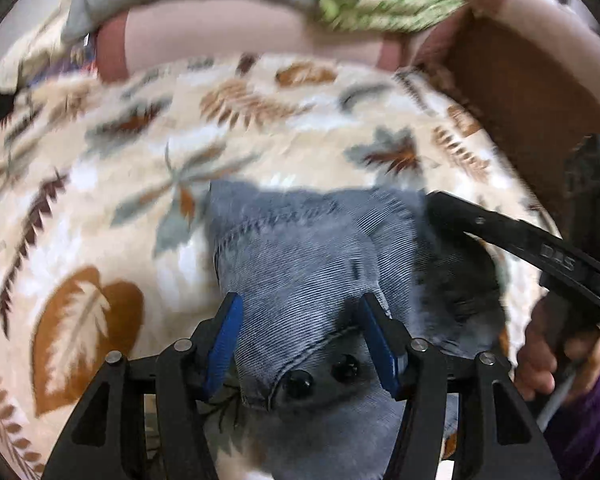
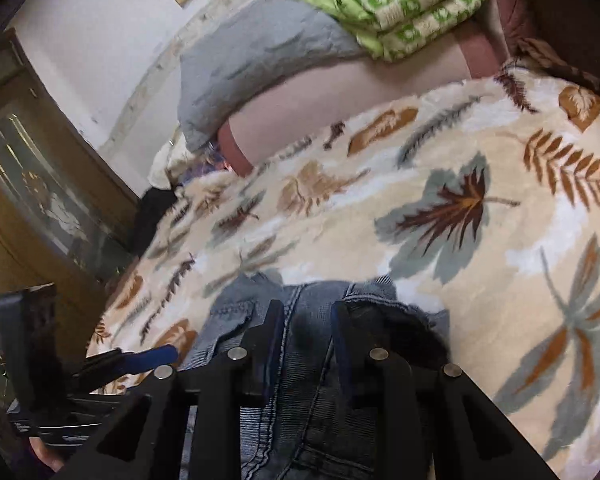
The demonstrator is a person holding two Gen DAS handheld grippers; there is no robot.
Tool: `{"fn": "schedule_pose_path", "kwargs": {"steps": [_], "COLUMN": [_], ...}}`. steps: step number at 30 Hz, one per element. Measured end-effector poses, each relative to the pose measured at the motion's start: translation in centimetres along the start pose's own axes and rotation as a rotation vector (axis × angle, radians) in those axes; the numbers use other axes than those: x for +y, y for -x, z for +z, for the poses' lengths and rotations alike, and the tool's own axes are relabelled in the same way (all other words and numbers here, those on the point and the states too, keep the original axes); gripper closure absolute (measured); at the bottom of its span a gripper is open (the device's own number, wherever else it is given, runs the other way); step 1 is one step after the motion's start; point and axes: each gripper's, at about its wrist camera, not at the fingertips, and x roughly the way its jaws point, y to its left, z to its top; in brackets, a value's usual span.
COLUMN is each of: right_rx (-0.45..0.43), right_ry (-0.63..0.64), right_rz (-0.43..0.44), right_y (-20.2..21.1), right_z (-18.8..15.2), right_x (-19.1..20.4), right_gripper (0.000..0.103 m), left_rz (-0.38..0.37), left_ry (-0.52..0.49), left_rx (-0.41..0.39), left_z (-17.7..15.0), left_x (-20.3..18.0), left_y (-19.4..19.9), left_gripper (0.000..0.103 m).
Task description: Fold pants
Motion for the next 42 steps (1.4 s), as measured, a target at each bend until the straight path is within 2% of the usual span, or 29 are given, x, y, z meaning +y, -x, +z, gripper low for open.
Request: {"fn": "schedule_pose_path", "kwargs": {"steps": [3,7,12,16,19,22,25,27,34,42], "right_rx": [0.095,0.099,0.057,0.062,0.093,0.145,0.126,0.127,0.104,-0.016], "right_ry": [-0.015,0.03,0.007,0.083,0.174,0.222,0.249,0.27,0.2,0.207], "right_rz": [-0.072,-0.092,-0.036,-0.009,-0.036,-0.106,-0.146,-0.153,-0.08,-0.115], "right_y": [-2.3,-2.5,0.4,3.0,3.6,2.8,2.3,2.1,3.2,6.5], "right_z": [-0.9,-1.2,-1.5,-3.8,-6.4,-9.0,-10.3,-10.6,-10.0,-9.7], "right_x": [-1.1,-0.9,-0.6,1.4,3.5,4.3,4.4,4.5,3.6,4.3], "right_gripper": [0.076,0.076,0.076,0.076,0.076,0.076,0.075,0.075,0.076,0.075], "left_rz": [0.059,0.159,0.111,0.136,0.159,0.167,0.136,0.139,0.102,0.213], "left_ry": [-0.012,-0.066,0.02,-0.025,-0.094,-0.093,-0.024,-0.004,0.036,0.037], "left_rx": [0.023,0.05,0.061,-0.005,-0.026,-0.028,-0.006,-0.015,-0.022,-0.096], "left_z": [-0.3,-0.5,-1.2,-3.6,-6.0,-7.2,-7.8,-8.0,-7.6,-7.8], "left_x": [-0.4,-0.9,0.8,0.6,-0.4,-0.4,0.7,1.3,1.9,1.4], "left_y": [-1.6,-3.4,-0.8,2.4,3.7,3.5,2.1,1.3,2.3,6.0], "left_gripper": [0.04,0.032,0.03,0.03,0.03,0.03,0.028,0.019,0.018,0.018]}}
